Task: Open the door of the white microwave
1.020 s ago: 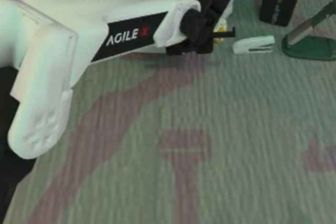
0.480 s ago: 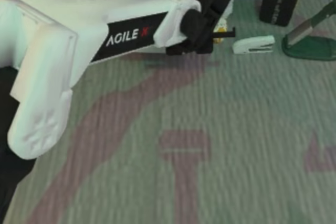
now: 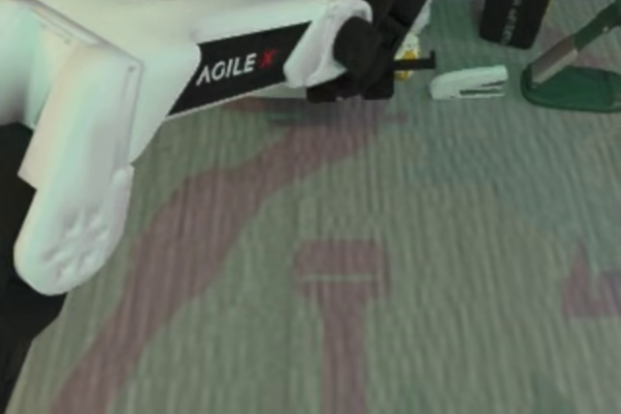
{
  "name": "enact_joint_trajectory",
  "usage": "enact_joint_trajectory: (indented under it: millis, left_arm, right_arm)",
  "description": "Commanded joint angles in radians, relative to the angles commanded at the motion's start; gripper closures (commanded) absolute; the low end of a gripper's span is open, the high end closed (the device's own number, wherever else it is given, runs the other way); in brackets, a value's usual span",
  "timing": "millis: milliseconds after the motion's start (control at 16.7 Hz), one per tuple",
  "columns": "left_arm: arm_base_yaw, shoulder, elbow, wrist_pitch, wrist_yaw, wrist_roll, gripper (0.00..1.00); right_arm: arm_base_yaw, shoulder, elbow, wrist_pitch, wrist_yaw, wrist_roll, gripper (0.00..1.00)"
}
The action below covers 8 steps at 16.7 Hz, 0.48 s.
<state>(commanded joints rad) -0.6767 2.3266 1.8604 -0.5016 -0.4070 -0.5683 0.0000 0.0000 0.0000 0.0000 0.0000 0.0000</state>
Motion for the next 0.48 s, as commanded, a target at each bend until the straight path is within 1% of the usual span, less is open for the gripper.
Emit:
enact_joint_trajectory:
  millis: [360,480]
  left_arm:
    - [0.000,0.000,0.000,0.000,0.000,0.000,1.00]
    - [-0.006,0.007,-0.003,0.003,0.008,-0.003,1.00]
  right_arm:
    - [0.000,0.000,0.000,0.000,0.000,0.000,0.00]
    - [0.000,0.000,0.000,0.000,0.000,0.000,0.00]
